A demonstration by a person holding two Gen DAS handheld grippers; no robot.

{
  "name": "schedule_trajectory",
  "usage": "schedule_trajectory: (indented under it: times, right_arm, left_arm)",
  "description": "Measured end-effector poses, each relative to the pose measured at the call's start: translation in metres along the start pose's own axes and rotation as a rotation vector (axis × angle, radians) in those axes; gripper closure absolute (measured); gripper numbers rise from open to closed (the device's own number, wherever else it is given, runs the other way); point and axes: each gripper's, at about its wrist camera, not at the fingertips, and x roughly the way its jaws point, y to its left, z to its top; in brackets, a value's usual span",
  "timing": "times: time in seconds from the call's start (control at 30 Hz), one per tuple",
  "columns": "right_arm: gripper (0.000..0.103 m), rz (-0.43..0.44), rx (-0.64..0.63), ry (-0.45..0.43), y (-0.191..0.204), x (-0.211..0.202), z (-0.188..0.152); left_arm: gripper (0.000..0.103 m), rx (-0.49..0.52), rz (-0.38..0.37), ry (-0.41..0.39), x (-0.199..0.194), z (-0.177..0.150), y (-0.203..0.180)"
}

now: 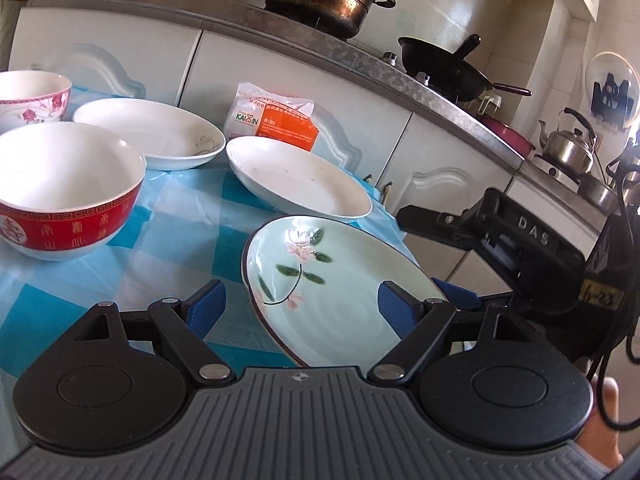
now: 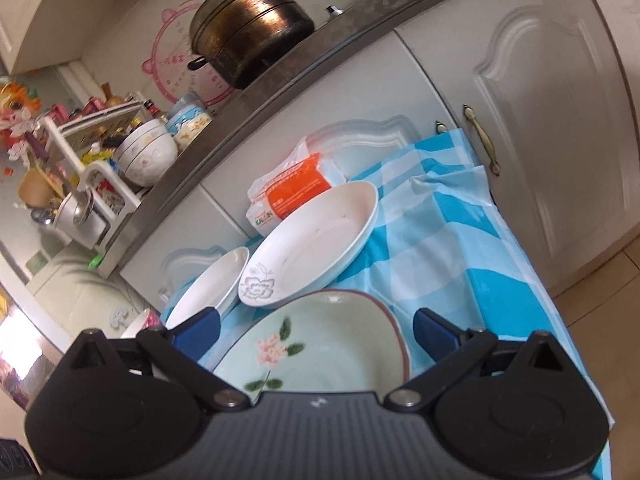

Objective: Organize plates and bowls
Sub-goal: 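Move the left gripper to the rim of the green floral plate, then close the left gripper on the green floral plate rim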

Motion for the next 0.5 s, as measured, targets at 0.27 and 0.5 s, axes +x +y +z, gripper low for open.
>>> schedule_trajectory:
  times: [0.27, 0.5]
  right_arm:
    - [0.006, -0.001, 0.004, 0.028, -0.0053, 0.0090, -0.0072]
    - [0.006, 0.007, -0.031, 0.040, 0.0032, 0.0100, -0.0092]
  left_arm:
    - [0.011, -0.055, -0.029, 0.020, 0.0004, -0.0016, 0.0035]
    - [0.047, -0.095, -0.033, 0.045, -0.0040, -0.0048, 0.0059]
